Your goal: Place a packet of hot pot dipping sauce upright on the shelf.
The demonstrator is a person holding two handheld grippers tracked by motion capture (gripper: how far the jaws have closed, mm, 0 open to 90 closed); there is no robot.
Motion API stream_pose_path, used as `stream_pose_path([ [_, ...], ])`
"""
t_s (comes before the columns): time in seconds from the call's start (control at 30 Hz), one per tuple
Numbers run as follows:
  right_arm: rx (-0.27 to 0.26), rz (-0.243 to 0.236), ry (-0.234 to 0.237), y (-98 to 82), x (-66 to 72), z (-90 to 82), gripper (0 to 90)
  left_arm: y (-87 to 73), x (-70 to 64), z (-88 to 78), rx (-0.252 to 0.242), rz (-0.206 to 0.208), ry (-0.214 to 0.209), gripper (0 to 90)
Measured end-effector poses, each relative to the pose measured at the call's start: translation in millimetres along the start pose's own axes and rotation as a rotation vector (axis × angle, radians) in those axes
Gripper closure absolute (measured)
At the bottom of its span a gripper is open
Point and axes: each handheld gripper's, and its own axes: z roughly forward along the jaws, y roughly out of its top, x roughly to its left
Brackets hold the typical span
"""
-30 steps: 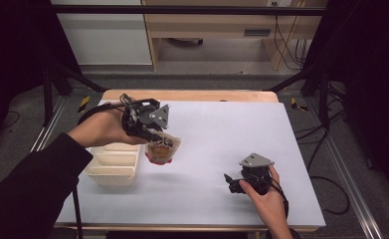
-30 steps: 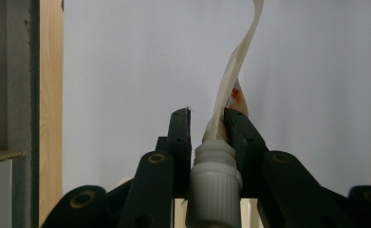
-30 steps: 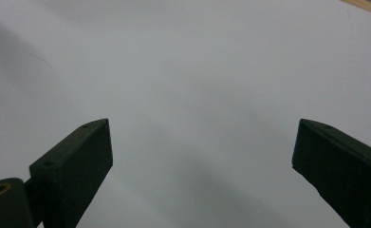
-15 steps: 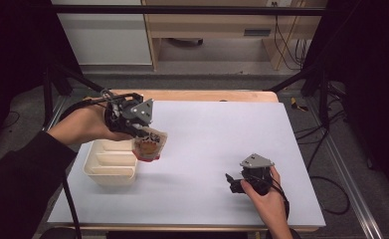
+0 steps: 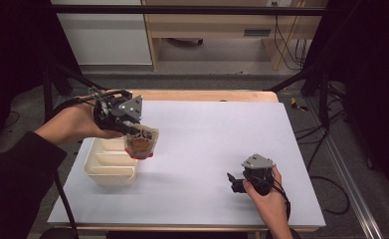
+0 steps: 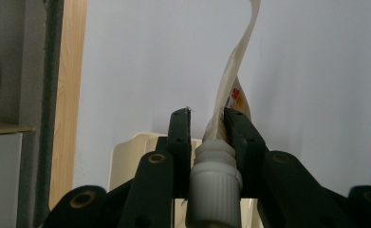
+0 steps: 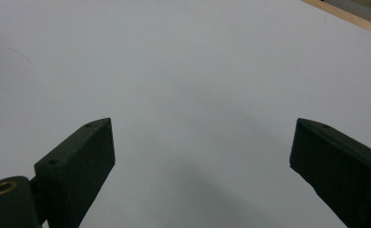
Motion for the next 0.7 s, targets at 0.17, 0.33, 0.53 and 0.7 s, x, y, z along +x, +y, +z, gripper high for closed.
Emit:
stream_pose_path([
  [0.17, -0.017, 0.018, -0.006, -1.3, -3.0, -0.6, 8.4, -8.9, 4.2, -1.6, 0.012, -0.017, 0.005, 73.3],
  [0.33, -0.018, 0.013, -0.014, -1.8, -3.8, -2.6, 8.4, -24.2, 5.4, -3.6, 0.01, -0.056, 0.002, 73.4],
  [0.53, -0.015, 0.01, -0.014, -1.6, -3.5, -1.6, 8.4, -37.0, 4.7, -11.5, -0.006, -0.078, 0.02, 73.4],
  [0.7, -0.015, 0.013, -0.015, -1.9, -4.1, -2.1, 8.4, -46.2, 4.4, -16.4, -0.001, -0.085, 0.026, 73.4],
])
